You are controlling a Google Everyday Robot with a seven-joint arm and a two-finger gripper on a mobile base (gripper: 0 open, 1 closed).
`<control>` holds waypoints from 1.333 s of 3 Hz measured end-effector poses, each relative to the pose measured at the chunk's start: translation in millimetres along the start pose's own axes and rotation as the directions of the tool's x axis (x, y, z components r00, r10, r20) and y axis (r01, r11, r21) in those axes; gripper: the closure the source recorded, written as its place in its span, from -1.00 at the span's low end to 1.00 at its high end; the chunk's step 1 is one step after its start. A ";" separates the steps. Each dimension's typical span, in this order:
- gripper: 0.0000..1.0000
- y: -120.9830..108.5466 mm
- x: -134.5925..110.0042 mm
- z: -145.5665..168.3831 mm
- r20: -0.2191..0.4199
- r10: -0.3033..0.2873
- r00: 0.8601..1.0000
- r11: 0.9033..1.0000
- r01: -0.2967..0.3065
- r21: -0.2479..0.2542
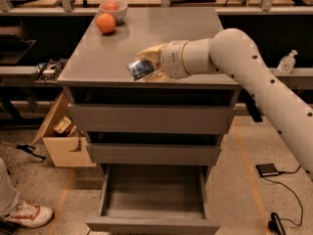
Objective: Pick redbull can from bottom drawer and place on counter
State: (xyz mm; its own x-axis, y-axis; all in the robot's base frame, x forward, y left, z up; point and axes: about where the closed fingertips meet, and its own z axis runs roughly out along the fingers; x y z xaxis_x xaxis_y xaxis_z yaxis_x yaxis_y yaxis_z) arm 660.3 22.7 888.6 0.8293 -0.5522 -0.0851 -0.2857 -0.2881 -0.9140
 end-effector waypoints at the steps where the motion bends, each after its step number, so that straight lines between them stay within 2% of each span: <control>1: 1.00 -24.1 27.7 12.5 -0.037 0.038 0.999 0.997 -0.041 -0.072; 2: 1.00 -34.0 57.4 27.3 -0.092 0.076 0.993 0.976 -0.093 -0.195; 3: 1.00 -32.1 85.8 47.5 -0.147 0.107 0.983 0.933 -0.150 -0.328; 4: 1.00 -21.0 98.9 75.7 -0.169 0.123 0.978 0.872 -0.188 -0.451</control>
Offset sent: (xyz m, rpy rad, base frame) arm 0.1126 0.0126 0.0190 -0.3190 0.3279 -0.1152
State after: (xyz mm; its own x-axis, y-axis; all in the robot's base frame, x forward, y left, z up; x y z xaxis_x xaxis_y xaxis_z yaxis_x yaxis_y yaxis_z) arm 784.7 33.3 869.4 0.6944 -0.7080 -0.1285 -0.6219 -0.5006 -0.6023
